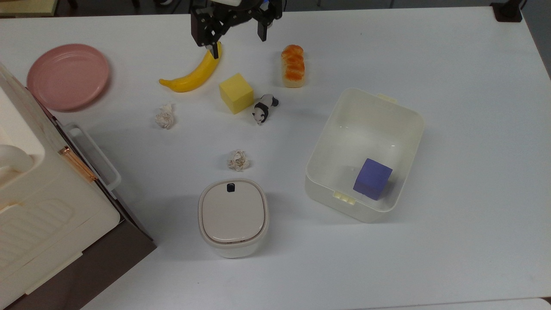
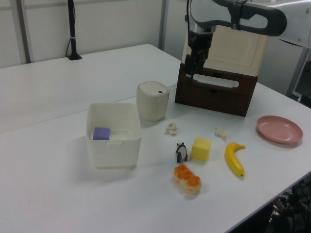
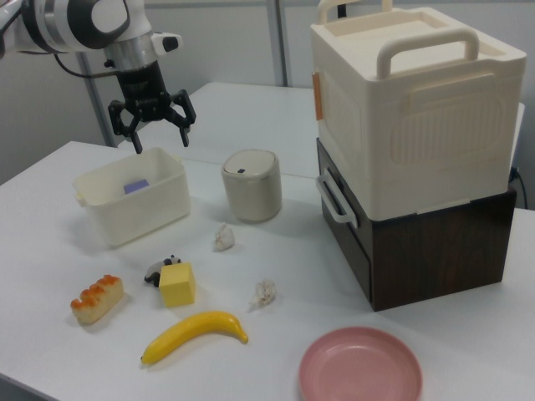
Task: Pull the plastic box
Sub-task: 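Move the gripper over the rim of the white plastic box and lower it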
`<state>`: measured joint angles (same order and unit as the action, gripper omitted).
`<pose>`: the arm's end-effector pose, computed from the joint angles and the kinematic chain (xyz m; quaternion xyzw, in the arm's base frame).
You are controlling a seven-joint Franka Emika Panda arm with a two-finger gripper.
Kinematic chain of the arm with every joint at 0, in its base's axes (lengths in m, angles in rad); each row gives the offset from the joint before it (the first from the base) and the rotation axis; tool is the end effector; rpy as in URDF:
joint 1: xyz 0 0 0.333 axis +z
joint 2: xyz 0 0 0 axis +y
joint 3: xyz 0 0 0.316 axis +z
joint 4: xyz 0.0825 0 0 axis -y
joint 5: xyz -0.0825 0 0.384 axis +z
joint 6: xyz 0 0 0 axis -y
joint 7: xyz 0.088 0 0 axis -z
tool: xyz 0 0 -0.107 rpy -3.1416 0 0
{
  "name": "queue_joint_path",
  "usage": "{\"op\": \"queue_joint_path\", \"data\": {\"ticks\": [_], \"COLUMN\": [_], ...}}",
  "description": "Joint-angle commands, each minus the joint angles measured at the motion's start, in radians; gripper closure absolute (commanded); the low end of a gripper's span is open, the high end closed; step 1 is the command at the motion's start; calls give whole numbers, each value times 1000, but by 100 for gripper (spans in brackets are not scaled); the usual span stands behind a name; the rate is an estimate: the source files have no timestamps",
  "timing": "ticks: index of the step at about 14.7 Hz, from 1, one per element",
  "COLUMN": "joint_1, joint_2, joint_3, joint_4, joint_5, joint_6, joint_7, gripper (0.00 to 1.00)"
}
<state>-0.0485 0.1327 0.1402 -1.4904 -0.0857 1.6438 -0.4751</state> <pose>0.6000 0.0410 0.5934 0.9590 0.2813 0.0044 0.0350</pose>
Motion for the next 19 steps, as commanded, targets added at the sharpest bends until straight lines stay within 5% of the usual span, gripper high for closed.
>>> {"op": "queue_joint_path", "data": {"ticks": [1, 3, 11, 19], "joint_1": [1, 22, 170, 206], "joint_2": [-10, 25, 177, 272], "joint_3": [25, 53, 75, 75], "joint_4": [-24, -16, -10, -11], "joint_5": [11, 14, 11, -14], "joint_6": [31, 62, 384, 393], "joint_7": [-436, -493, -194, -184], "gripper": [0, 0, 0, 0]}}
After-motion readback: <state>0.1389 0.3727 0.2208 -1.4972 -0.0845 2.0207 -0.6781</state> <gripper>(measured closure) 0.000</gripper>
